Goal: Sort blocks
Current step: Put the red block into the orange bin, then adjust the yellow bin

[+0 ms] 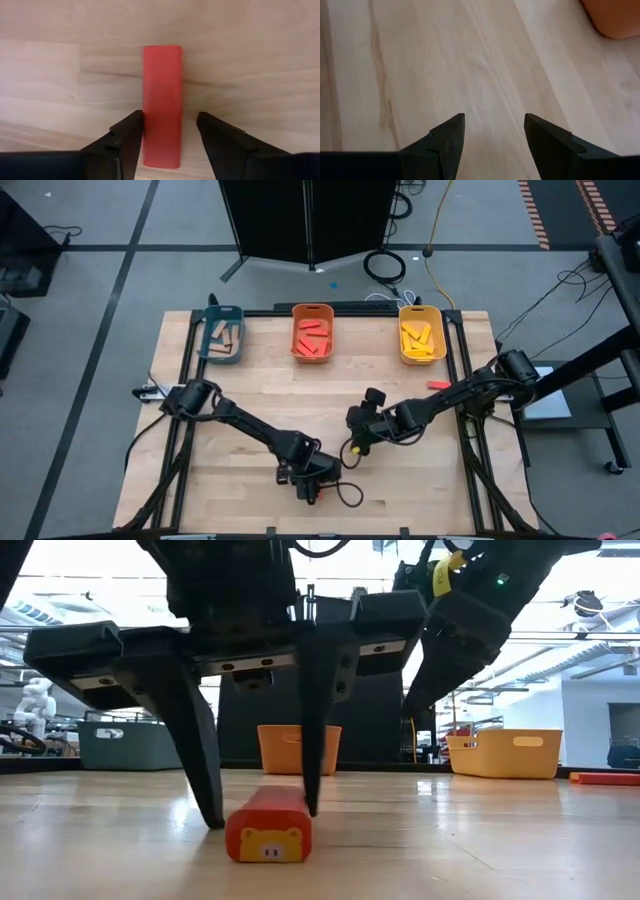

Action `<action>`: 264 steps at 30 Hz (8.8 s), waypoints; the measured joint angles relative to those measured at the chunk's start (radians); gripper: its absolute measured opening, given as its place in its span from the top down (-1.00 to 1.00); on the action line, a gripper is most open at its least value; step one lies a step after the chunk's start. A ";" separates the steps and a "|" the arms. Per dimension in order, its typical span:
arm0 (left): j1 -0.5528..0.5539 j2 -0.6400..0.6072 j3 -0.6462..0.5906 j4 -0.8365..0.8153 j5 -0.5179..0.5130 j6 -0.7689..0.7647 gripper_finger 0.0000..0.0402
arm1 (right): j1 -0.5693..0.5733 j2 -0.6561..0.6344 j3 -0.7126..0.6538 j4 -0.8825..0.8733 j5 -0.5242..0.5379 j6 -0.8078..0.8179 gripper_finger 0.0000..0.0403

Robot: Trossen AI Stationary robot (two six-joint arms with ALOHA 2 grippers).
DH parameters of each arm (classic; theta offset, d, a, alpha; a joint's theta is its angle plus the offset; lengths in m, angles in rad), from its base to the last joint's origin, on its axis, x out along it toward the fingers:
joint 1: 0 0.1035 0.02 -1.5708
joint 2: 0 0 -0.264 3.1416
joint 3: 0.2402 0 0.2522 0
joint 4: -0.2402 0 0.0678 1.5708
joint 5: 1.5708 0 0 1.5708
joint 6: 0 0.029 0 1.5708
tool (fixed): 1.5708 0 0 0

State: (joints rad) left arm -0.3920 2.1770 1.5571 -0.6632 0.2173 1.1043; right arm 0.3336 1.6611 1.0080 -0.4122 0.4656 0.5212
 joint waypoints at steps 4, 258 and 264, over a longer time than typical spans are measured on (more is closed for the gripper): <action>0.001 0.003 0.037 -0.063 0.000 -0.030 0.20 | 0.000 0.000 0.000 0.003 -0.001 -0.016 0.01; 1.097 -0.691 -0.762 1.276 0.616 -0.916 -0.10 | -1.296 -0.085 0.101 -0.603 -0.235 -0.640 1.00; 1.096 -0.691 -0.762 1.276 0.616 -0.924 -0.10 | -1.268 -0.080 -0.010 -0.702 -0.236 -0.502 1.00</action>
State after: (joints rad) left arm 0.7036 1.4860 0.7956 0.6128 0.8335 0.1802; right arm -0.9343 1.5813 0.9979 -1.1139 0.2296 0.0191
